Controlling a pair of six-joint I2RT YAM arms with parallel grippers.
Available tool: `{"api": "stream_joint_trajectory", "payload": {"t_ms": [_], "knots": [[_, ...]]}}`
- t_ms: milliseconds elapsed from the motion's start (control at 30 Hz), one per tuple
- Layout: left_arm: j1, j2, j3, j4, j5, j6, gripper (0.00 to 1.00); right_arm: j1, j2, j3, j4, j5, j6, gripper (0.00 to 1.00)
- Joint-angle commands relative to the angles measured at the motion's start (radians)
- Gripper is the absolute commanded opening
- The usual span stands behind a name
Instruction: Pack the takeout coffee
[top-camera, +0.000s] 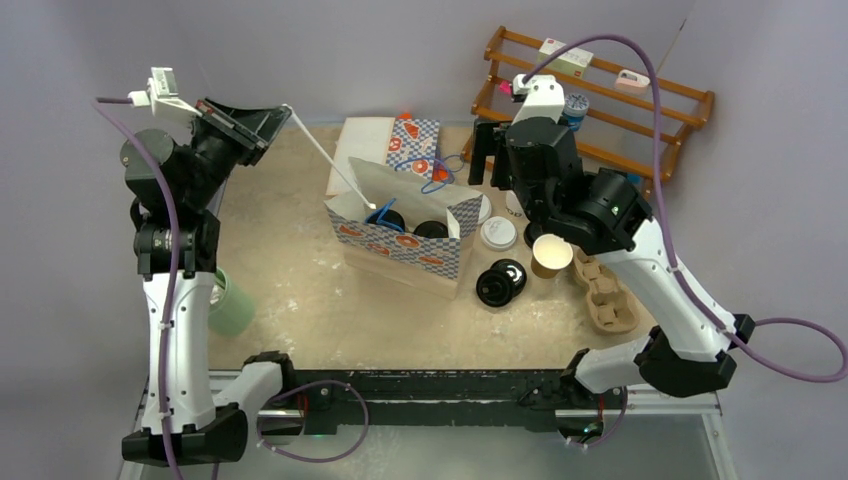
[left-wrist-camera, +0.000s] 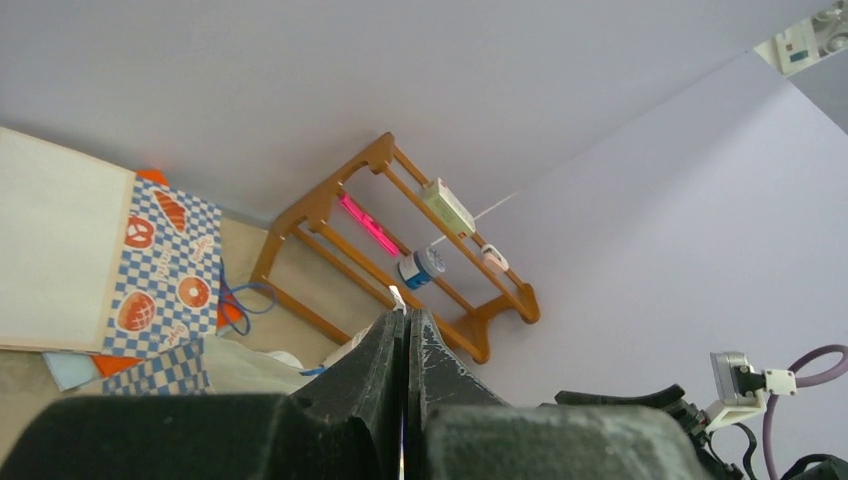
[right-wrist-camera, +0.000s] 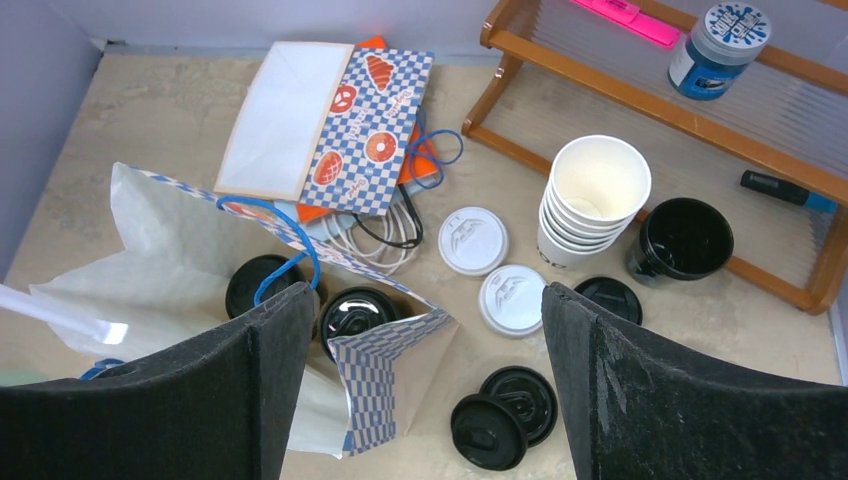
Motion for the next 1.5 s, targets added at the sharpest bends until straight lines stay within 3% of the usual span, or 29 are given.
{"api": "stream_joint_trajectory", "payload": {"t_ms": [0,67,267,500,533,567,633,667,767,833,933,1033,1167,1233,1333,1400,1467], "knots": [[-0.092,0.002,-0.024,0.099,-0.064,0.006,0.00,0.003,-0.045,-0.033,0.059,0.037,0.007,0.85],[-0.175,0.020,-0.023,0.115,-0.117,0.028,0.00,0.002,-0.059,-0.044,0.066,0.036,0.003,0.85],[-0.277,0.067,-0.055,0.185,-0.174,0.007,0.00,0.002,-0.072,-0.051,0.072,0.044,0.000,0.85],[-0.548,0.134,-0.061,0.197,-0.399,0.042,0.00,0.002,-0.078,-0.067,0.087,0.044,-0.004,0.85],[-0.584,0.141,-0.060,0.183,-0.437,0.047,0.03,0.002,-0.079,-0.070,0.091,0.044,-0.006,0.86],[-0.619,0.146,-0.058,0.164,-0.483,0.054,0.16,0.002,-0.078,-0.071,0.092,0.044,-0.007,0.86],[-0.653,0.156,-0.042,0.085,-0.525,0.083,0.58,0.002,-0.073,-0.077,0.092,0.042,-0.001,0.87],[-0.656,0.161,-0.021,0.019,-0.534,0.114,0.66,0.003,-0.069,-0.080,0.086,0.039,0.007,0.89],[-0.656,0.182,0.086,-0.222,-0.632,0.227,0.75,0.003,-0.037,-0.067,0.020,0.013,0.047,0.91],[-0.655,0.201,0.153,-0.374,-0.711,0.324,0.77,0.003,-0.003,-0.039,-0.069,-0.017,0.099,0.91],[-0.655,0.232,0.225,-0.521,-0.778,0.454,0.66,0.003,0.024,-0.044,-0.168,-0.082,0.163,0.92],[-0.656,0.240,0.235,-0.552,-0.752,0.612,0.59,0.001,0.037,-0.070,-0.201,-0.157,0.193,0.92],[-0.656,0.247,0.234,-0.570,-0.712,0.748,0.57,-0.003,0.071,-0.061,-0.237,-0.244,0.222,0.90],[-0.655,0.251,0.232,-0.573,-0.684,0.792,0.58,-0.006,0.101,-0.049,-0.266,-0.275,0.242,0.90],[-0.656,0.244,0.202,-0.556,-0.651,0.836,0.72,-0.012,0.135,-0.046,-0.298,-0.331,0.255,0.84],[-0.656,0.236,0.161,-0.531,-0.608,0.878,0.75,-0.013,0.155,-0.055,-0.309,-0.366,0.268,0.83],[-0.655,0.239,0.141,-0.522,-0.596,0.895,0.75,-0.012,0.173,-0.059,-0.318,-0.387,0.282,0.76]]}}
